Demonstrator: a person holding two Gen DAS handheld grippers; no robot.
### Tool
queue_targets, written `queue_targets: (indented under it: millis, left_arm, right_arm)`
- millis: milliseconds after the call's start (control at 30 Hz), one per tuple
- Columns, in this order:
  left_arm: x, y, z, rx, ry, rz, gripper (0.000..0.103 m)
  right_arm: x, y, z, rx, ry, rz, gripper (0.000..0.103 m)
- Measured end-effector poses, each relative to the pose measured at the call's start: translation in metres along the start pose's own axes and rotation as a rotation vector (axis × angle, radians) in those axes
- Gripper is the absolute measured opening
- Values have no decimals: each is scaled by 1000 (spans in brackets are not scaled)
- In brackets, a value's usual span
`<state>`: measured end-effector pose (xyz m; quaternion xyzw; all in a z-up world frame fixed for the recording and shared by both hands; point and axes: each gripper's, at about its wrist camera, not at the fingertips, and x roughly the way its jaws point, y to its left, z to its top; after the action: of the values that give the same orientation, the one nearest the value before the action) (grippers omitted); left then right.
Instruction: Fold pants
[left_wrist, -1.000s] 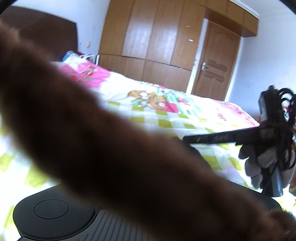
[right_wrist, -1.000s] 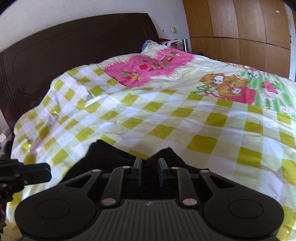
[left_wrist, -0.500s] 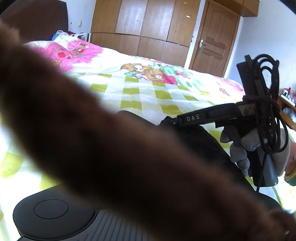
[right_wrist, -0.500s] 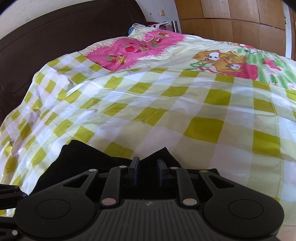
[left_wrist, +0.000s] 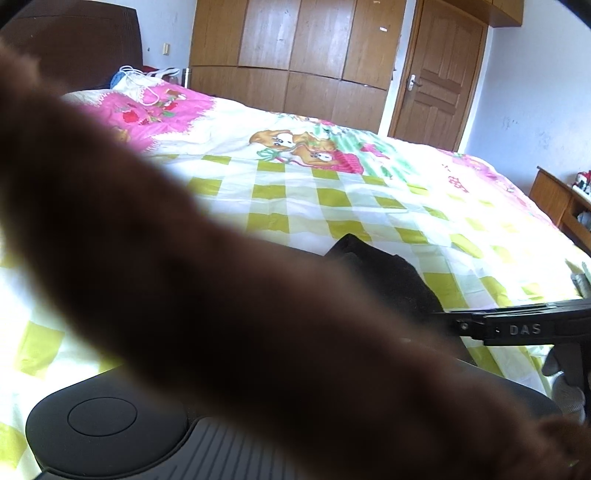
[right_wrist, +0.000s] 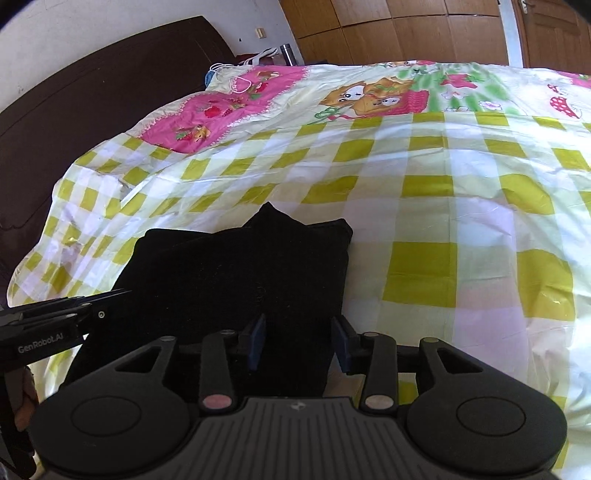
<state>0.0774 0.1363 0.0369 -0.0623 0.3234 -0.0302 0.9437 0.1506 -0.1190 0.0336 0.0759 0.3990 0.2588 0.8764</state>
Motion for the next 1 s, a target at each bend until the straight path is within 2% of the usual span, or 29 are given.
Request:
queue_targets:
  millis: [100,300,433,567,667,800,1000]
  left_arm:
    - [-6,-4,1,35,2,45,17]
    - [6,-3,-6,66,74,84,18]
    - [4,-4,-8,57,76,70,24]
    - [7,-3,-9,69,86,66,24]
    - [11,-1,-11,62,92,47,30]
    - [1,7,-11,26,45,14,31]
    - [-1,15,-13,20,22,44,31]
  right_arm:
    - [-10,-2,-2,21,-16,-5,55]
    - [-14,-4,-14,60,12,17,60]
    - [1,-12,-22,170,47,81,66]
    - [13,-11,-21,200,47,112,74]
    - [24,-11,-23,217,65,135,78]
    - [28,-10,-25,211,51,154,84]
    - [28,-6,-28,164,34,154,84]
